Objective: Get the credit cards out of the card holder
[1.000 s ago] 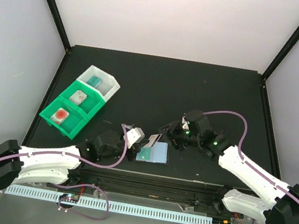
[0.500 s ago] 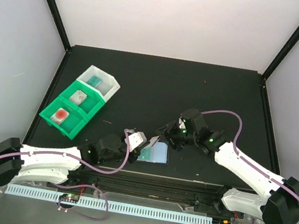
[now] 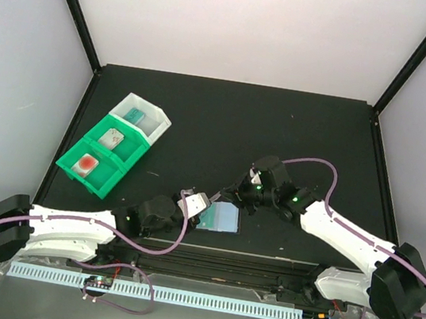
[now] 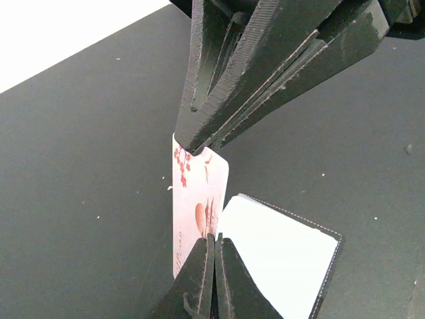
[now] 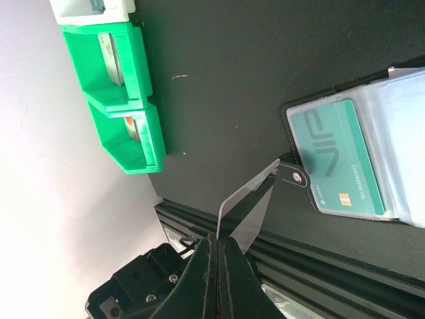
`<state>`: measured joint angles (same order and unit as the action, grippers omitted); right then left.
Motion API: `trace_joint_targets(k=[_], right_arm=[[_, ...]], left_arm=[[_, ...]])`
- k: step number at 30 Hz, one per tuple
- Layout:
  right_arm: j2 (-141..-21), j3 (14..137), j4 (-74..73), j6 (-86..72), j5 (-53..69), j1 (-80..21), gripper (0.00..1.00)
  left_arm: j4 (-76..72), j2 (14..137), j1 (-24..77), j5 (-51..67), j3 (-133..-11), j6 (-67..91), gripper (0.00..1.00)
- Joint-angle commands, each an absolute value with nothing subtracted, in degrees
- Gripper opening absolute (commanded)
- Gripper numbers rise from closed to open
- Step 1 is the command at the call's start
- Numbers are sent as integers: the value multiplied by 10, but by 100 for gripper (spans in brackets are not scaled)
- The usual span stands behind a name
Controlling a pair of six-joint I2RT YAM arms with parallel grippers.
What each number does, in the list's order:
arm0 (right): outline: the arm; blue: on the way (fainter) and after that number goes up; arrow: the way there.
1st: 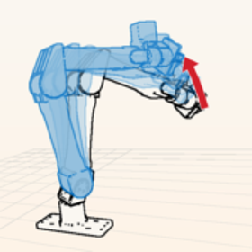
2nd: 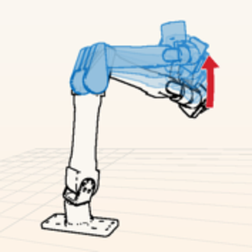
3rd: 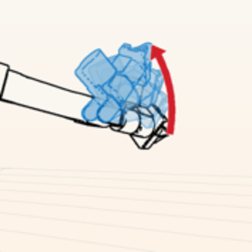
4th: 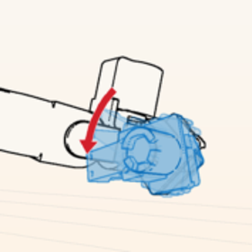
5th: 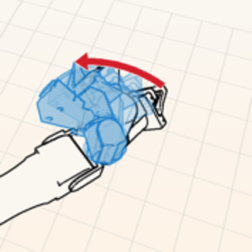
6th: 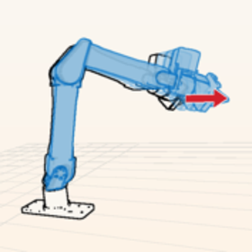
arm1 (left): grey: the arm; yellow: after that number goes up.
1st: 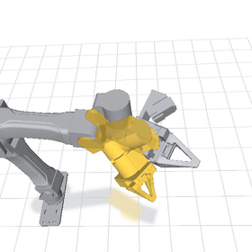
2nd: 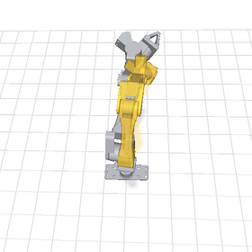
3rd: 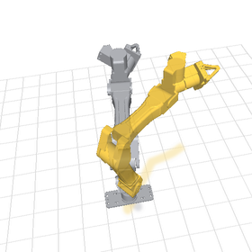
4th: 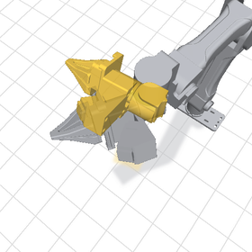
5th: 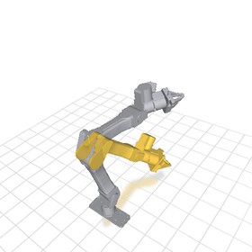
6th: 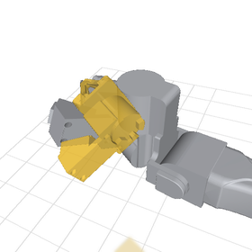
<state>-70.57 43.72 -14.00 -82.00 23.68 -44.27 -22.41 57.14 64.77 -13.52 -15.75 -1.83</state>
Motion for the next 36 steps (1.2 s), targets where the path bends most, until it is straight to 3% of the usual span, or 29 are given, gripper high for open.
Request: trace_joint_targets(k=[1,6,14,22,30,36], right_arm=[[-716,422,-123,-809,260,-446,1],[-708,406,-83,-771,262,-446,1],[-683,329,-6,-737,240,-446,1],[-655,259,88,-682,246,-446,1],[-566,224,140,-625,256,-446,1],[-513,223,142,-601,263,-446,1]], left_arm=[[-270,574,656,-152,-169,-45,2],[-238,552,656,-184,-170,-19,3],[-168,485,655,-189,-169,44,46],[-98,451,609,-96,-185,203,75],[-93,413,491,135,-204,352,84],[-52,390,441,204,-233,421,84]])
